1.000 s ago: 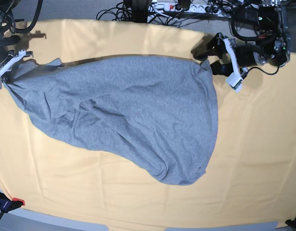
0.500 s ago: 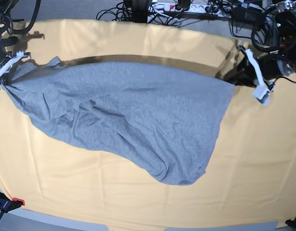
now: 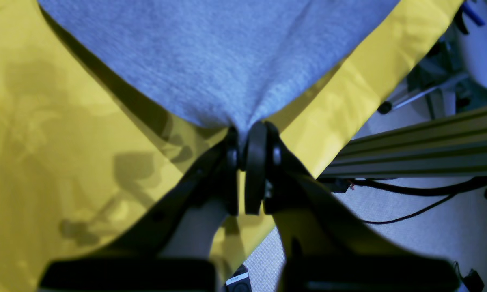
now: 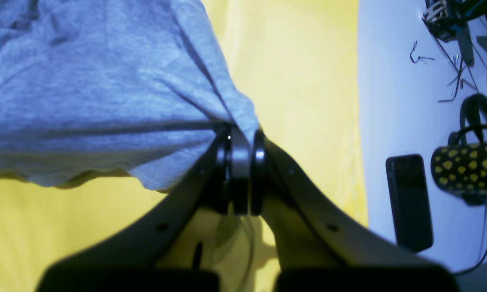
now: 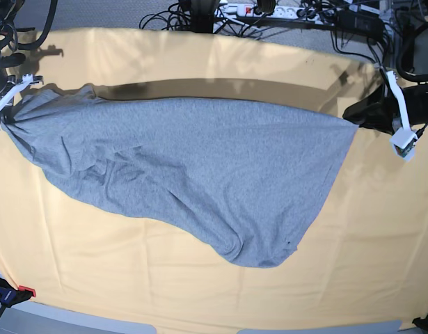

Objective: Layout the t-shirt on the table in an organized manner, then fold the t-shirt properly
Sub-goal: 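Pull the shirt corner with the left gripper away from the right gripper, then lift the shirt with both grippers, stretching it taut between them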

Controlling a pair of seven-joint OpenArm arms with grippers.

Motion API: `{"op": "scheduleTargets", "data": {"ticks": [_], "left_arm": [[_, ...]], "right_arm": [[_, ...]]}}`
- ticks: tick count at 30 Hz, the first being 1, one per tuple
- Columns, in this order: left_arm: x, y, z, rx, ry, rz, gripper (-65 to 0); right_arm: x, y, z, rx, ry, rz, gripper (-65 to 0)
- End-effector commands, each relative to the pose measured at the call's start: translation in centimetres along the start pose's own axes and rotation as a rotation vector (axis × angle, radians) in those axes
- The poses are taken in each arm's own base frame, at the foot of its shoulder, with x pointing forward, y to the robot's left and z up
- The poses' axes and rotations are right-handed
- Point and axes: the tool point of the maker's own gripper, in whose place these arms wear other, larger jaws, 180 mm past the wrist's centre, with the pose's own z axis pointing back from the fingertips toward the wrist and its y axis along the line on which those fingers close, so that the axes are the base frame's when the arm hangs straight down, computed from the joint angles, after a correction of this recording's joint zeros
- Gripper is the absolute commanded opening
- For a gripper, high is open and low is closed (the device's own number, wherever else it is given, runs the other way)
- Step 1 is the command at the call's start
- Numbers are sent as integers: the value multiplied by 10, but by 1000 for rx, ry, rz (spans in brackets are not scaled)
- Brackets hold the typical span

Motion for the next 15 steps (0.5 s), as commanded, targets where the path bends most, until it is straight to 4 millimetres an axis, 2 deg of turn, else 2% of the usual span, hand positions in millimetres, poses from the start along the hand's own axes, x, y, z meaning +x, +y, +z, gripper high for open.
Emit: {"op": "scheduleTargets", "data": {"ticks": [1,6,9,15], "left_arm": [[5,-1,6,1,3,-22,-650],[-21,-12,3,-34,61,27,-650],[-35,-19,2,-53,92,62,-650],[-39,-22,1,-60,103,73,-650]], "right_arm": [[9,-6,3,-19,-28,18,-650],[-4,-4,5,-12,23,24,-650],[-19,-1,7,-1,81,32,-650],[-41,6,13,29,154,68,-650]]}}
